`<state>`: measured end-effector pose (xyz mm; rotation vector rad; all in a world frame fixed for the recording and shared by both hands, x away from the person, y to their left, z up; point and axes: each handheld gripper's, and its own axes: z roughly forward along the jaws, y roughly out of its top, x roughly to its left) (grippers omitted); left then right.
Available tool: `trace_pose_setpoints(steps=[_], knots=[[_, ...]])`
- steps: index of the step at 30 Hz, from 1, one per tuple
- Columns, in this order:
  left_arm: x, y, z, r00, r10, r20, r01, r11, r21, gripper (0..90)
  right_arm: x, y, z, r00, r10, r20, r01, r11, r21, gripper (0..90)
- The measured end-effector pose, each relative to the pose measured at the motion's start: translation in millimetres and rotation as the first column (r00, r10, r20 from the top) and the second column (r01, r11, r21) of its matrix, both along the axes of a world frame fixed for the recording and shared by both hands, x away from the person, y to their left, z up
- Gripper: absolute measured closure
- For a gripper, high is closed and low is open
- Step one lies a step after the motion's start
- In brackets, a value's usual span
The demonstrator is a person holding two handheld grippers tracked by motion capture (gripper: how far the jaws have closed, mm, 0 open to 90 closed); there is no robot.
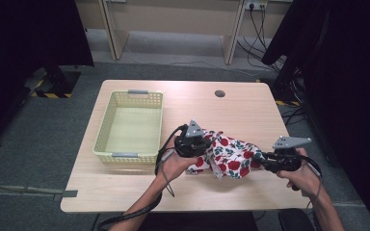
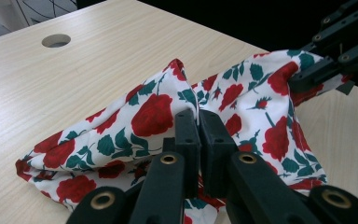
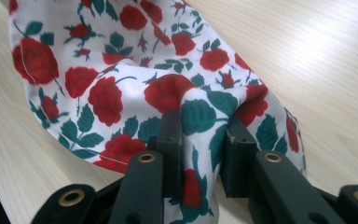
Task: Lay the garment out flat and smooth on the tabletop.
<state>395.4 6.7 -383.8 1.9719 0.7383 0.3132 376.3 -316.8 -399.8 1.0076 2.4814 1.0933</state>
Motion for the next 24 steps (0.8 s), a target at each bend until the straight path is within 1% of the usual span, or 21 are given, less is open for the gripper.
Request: trace_pose_setpoints(steps=[1, 6, 8, 10, 12, 13, 16, 18, 20, 21, 22, 24], knots=[[0.9, -0.5, 0.1, 1.0, 0.0, 0.0, 0.0, 1.0, 0.002, 87.1, -0.4, -0.9, -1.1, 1.0, -0.001, 0.003, 0.001, 1.0, -0.004, 71.7], [4.6, -1.0, -0.8, 1.0, 0.006, -0.006, -0.006, 1.0, -0.001, 87.2, -1.4, -4.3, -6.9, 0.9996, -0.021, -0.021, 0.021, 1.0, -0.01, 65.1], [5.8, -1.5, -1.6, 0.9999, 0.01, -0.009, -0.01, 0.9999, -0.003, 87.3, -1.8, -5.0, -9.6, 0.9992, -0.034, -0.019, 0.034, 0.999, -0.015, 60.2], [6.1, -2.1, -2.6, 0.9999, 0.009, -0.012, -0.009, 0.9999, 0.005, 87.3, -2.8, -4.5, -12.3, 0.9991, -0.035, -0.025, 0.034, 0.999, -0.023, 57.5], [6.3, -2.5, -3.7, 0.9999, 0.008, -0.015, -0.008, 0.9999, 0.009, 87.3, -4.0, -3.8, -15.2, 0.9986, -0.046, -0.028, 0.045, 0.999, -0.029, 52.1], [6.6, -2.6, -4.2, 0.9998, 0.011, -0.017, -0.011, 0.9999, 0.008, 87.3, -4.9, -3.2, -16.5, 0.998, -0.056, -0.03, 0.055, 0.998, -0.03, 51.2], [6.6, -2.7, -5.7, 0.9997, 0.01, -0.022, -0.01, 0.9999, 0.011, 87.4, -7.0, -1.6, -19.7, 0.9982, -0.051, -0.032, 0.049, 0.998, -0.04, 51.1], [7.4, -2.9, -6.5, 0.9996, 0.011, -0.025, -0.011, 0.9999, 0.01, 87.4, -6.6, -0.1, -22.6, 0.9984, -0.046, -0.032, 0.044, 0.998, -0.04, 53.5], [7.6, -2.8, -6.7, 0.9996, 0.012, -0.024, -0.012, 0.9999, 0.007, 87.4, -5.2, 3.5, -30.2, 0.9979, -0.041, -0.051, 0.038, 0.998, -0.048, 52.7], [7.7, -2.8, -6.9, 0.9996, 0.011, -0.025, -0.011, 0.9999, 0.008, 87.5, -3.9, 5.3, -35.2, 0.9974, -0.039, -0.06, 0.036, 0.998, -0.054, 50.9], [7.9, -2.6, -7.1, 0.9996, 0.01, -0.026, -0.01, 0.9999, 0.01, 87.4, -3.3, 7.2, -40.1, 0.9965, -0.047, -0.068, 0.044, 0.998, -0.051, 47.2], [9.5, -2.1, -7.8, 0.9995, 0.016, -0.028, -0.015, 0.9998, 0.011, 87.5, -2.9, 11.1, -47.8, 0.9941, -0.081, -0.071, 0.078, 0.996, -0.045, 37.3]])
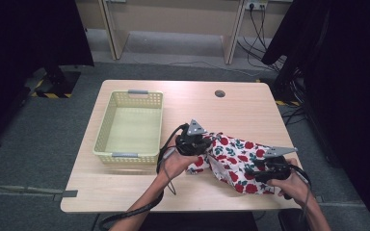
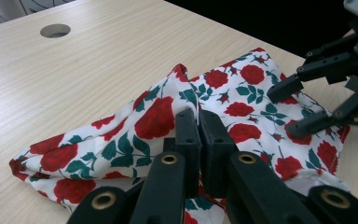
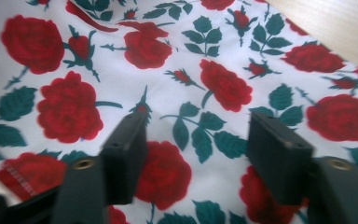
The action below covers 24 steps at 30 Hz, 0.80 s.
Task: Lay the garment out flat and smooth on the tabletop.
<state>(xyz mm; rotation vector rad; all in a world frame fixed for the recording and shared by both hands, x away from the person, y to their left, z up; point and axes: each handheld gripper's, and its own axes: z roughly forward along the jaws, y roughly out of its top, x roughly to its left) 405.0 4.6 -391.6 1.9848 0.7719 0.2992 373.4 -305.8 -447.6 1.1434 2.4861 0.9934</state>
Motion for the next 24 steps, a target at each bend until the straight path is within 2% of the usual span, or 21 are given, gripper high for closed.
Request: trace_pose_setpoints(steps=[2, 4, 8, 10, 13, 21, 24], knots=[[1.3, 0.0, -0.6, 1.0, 0.003, -0.003, -0.003, 1.0, 0.0, 87.4, -2.2, 3.1, -4.5, 0.9999, -0.01, -0.006, 0.01, 1.0, 0.01, 31.7], [2.2, -0.2, -1.2, 1.0, 0.002, -0.004, -0.002, 1.0, 0.001, 87.5, -6.2, 5.4, -6.4, 0.9999, -0.007, -0.008, 0.007, 1.0, -0.005, 32.0], [3.0, -1.2, -3.2, 1.0, 0.004, -0.006, -0.004, 1.0, -0.001, 87.5, -10.3, 4.9, -13.9, 0.9999, 0.008, 0.009, -0.008, 0.997, -0.074, 48.9], [3.0, -1.1, -4.7, 1.0, 0.003, -0.009, -0.003, 1.0, 0.004, 87.5, -12.1, 2.4, -14.7, 0.9992, 0.019, 0.035, -0.016, 0.997, -0.071, 62.1], [2.6, -0.3, -5.6, 0.9999, 0.002, -0.011, -0.002, 1.0, -0.002, 87.4, -14.9, -0.9, -9.1, 0.9977, 0.049, 0.047, -0.046, 0.996, -0.07, 72.8], [2.0, 1.6, 1.0, 1.0, 0.005, -0.003, -0.005, 1.0, -0.008, 87.5, -17.0, -9.6, 9.0, 0.993, 0.076, 0.09, -0.074, 0.997, -0.022, 83.3], [2.6, 0.7, 4.2, 1.0, 0.004, 0.002, -0.004, 0.9999, -0.011, 87.5, -13.0, -12.4, 16.1, 0.9919, 0.081, 0.098, -0.081, 0.997, -0.005, 82.4]])
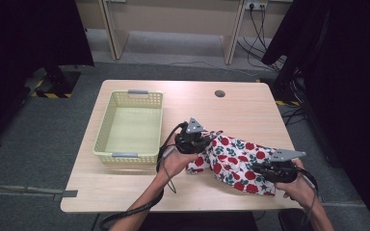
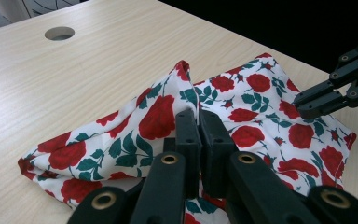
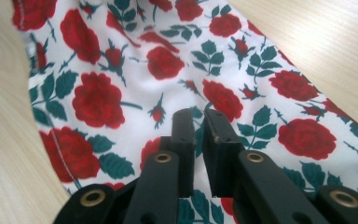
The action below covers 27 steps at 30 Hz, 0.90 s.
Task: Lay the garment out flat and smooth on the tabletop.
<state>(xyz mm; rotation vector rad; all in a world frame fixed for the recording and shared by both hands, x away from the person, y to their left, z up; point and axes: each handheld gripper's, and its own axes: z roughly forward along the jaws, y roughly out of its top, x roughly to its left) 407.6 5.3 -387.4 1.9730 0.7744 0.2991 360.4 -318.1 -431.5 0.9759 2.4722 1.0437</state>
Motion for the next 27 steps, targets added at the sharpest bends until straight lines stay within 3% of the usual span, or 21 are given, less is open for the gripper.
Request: trace_pose_setpoints(steps=[3, 6, 9, 11, 14, 19, 23, 27], knots=[[1.4, -2.0, 1.2, 1.0, 0.001, 0.001, -0.001, 1.0, -0.003, 87.6, -0.6, 3.0, 1.6, 0.9991, -0.027, -0.032, 0.028, 0.999, 0.022, 67.7], [2.6, -5.0, 1.4, 1.0, -0.005, 0.0, 0.005, 1.0, -0.003, 87.5, -4.8, 8.9, -3.0, 0.9978, -0.041, -0.051, 0.042, 0.999, 0.009, 55.5], [3.7, -6.7, 1.2, 1.0, -0.006, 0.0, 0.006, 1.0, 0.001, 87.6, -3.0, 12.1, -11.7, 0.9926, -0.096, -0.076, 0.095, 0.995, -0.015, 45.8], [4.0, -6.3, 1.4, 1.0, -0.005, -0.001, 0.005, 1.0, -0.002, 87.5, -1.2, 12.9, -18.3, 0.9897, -0.114, -0.086, 0.111, 0.993, -0.038, 47.9], [4.7, -5.1, 0.2, 1.0, -0.001, -0.005, 0.001, 1.0, 0.001, 87.5, 1.1, 12.0, -26.8, 0.9935, -0.082, -0.079, 0.078, 0.995, -0.061, 65.5], [4.6, -1.4, 0.1, 1.0, 0.003, -0.003, -0.003, 0.9999, -0.014, 87.6, -0.6, 7.4, -20.2, 0.9979, -0.048, -0.043, 0.046, 0.998, -0.047, 81.7], [5.3, 1.6, 3.5, 0.9999, 0.011, 0.001, -0.011, 0.9996, -0.025, 87.6, -1.3, 3.6, -4.7, 0.9995, -0.03, -0.007, 0.03, 0.999, -0.014, 84.9], [5.8, 1.5, 9.6, 0.9999, 0.011, 0.008, -0.011, 0.9994, -0.033, 87.6, 5.4, 1.4, 8.0, 0.9997, -0.02, 0.013, 0.02, 1.0, -0.015, 85.4]])
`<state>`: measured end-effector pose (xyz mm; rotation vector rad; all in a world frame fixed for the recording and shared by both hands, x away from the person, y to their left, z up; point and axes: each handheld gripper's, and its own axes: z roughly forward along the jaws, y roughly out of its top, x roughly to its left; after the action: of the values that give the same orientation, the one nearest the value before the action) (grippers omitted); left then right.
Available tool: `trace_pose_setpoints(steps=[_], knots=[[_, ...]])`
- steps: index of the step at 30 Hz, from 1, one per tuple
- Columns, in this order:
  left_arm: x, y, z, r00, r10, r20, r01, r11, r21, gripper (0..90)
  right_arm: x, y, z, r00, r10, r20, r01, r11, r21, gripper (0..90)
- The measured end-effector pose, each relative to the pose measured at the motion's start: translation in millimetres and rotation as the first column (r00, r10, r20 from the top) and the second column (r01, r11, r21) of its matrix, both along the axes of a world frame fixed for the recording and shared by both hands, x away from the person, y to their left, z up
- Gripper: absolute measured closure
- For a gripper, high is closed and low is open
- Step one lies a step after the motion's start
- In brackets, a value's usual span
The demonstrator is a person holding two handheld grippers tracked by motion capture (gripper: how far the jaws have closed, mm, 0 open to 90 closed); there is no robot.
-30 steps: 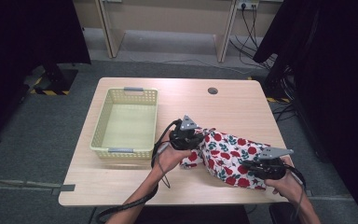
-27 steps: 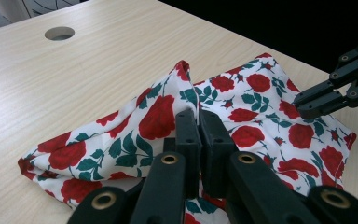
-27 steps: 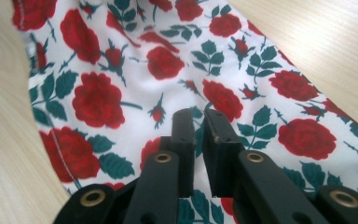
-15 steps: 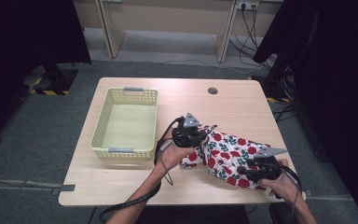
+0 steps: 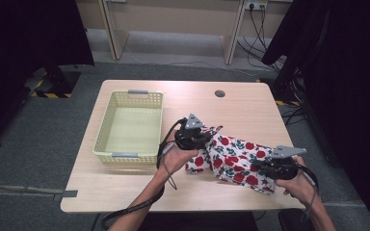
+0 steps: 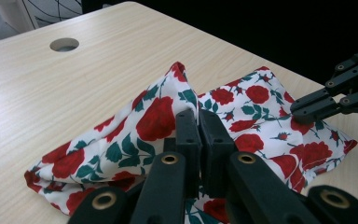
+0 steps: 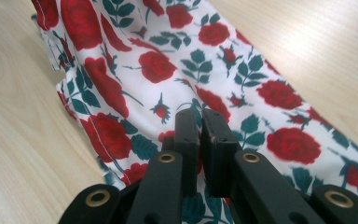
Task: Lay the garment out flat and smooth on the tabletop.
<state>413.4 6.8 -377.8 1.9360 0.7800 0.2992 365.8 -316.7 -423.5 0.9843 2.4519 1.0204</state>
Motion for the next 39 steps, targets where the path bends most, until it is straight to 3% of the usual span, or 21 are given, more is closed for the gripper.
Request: trace_pose_setpoints(steps=[6, 10, 14, 16, 19, 23, 26, 30, 33, 35, 36, 39], knots=[[7.4, -1.8, 10.3, 0.9998, 0.015, 0.014, -0.015, 0.9999, -0.006, 87.7, 17.3, -3.3, 10.8, 0.9998, -0.009, 0.015, 0.009, 1.0, 0.005, 86.8], [21.7, -2.8, 14.8, 0.9989, 0.046, 0.01, -0.045, 0.9987, -0.022, 87.7, 37.0, -8.1, 18.5, 0.9991, -0.04, 0.014, 0.04, 0.999, 0.001, 86.6], [39.2, -5.4, 9.4, 0.9963, 0.084, -0.015, -0.085, 0.9963, -0.018, 87.7, 53.4, -10.8, 20.4, 0.9989, -0.047, -0.006, 0.047, 0.999, 0.016, 82.7], [46.0, -7.7, 1.2, 0.9951, 0.092, -0.035, -0.092, 0.9957, -0.002, 87.6, 56.4, -10.3, 17.7, 0.9987, -0.045, -0.026, 0.045, 0.999, 0.013, 76.4], [52.1, -9.9, -14.5, 0.9923, 0.102, -0.07, -0.101, 0.9946, 0.024, 87.0, 51.2, -6.6, 10.4, 0.9973, -0.053, -0.052, 0.053, 0.999, 0.012, 61.5], [53.3, -8.4, -32.2, 0.9884, 0.109, -0.106, -0.106, 0.9938, 0.036, 83.7, 33.0, -4.8, 0.6, 0.9917, -0.105, -0.075, 0.106, 0.994, 0.007, 37.1], [49.0, -7.7, -43.9, 0.9869, 0.1, -0.126, -0.093, 0.9938, 0.06, 72.8, 18.6, -5.3, -10.2, 0.9867, -0.128, -0.1, 0.129, 0.992, 0.007, 27.4], [47.3, -7.4, -61.3, 0.9819, 0.109, -0.155, -0.092, 0.9895, 0.111, 52.5, 4.6, -6.4, -28.4, 0.9803, -0.154, -0.124, 0.152, 0.988, -0.021, 22.2], [49.0, -8.2, -73.2, 0.981, 0.112, -0.159, -0.088, 0.9847, 0.15, 46.1, 3.0, -6.8, -40.0, 0.9799, -0.148, -0.134, 0.146, 0.989, -0.025, 27.8], [47.7, -9.1, -80.1, 0.9809, 0.098, -0.168, -0.068, 0.9825, 0.174, 44.3, 3.5, -8.4, -40.7, 0.9855, -0.133, -0.105, 0.131, 0.991, -0.024, 43.0], [47.0, -9.2, -83.7, 0.9804, 0.092, -0.174, -0.06, 0.9816, 0.181, 45.0, 4.4, -9.7, -39.7, 0.9872, -0.12, -0.105, 0.119, 0.993, -0.015, 51.7], [42.5, -7.2, -92.8, 0.9821, 0.07, -0.175, -0.038, 0.983, 0.18, 58.6, 6.0, -11.8, -38.7, 0.9915, -0.092, -0.092, 0.09, 0.996, -0.023, 68.4]])
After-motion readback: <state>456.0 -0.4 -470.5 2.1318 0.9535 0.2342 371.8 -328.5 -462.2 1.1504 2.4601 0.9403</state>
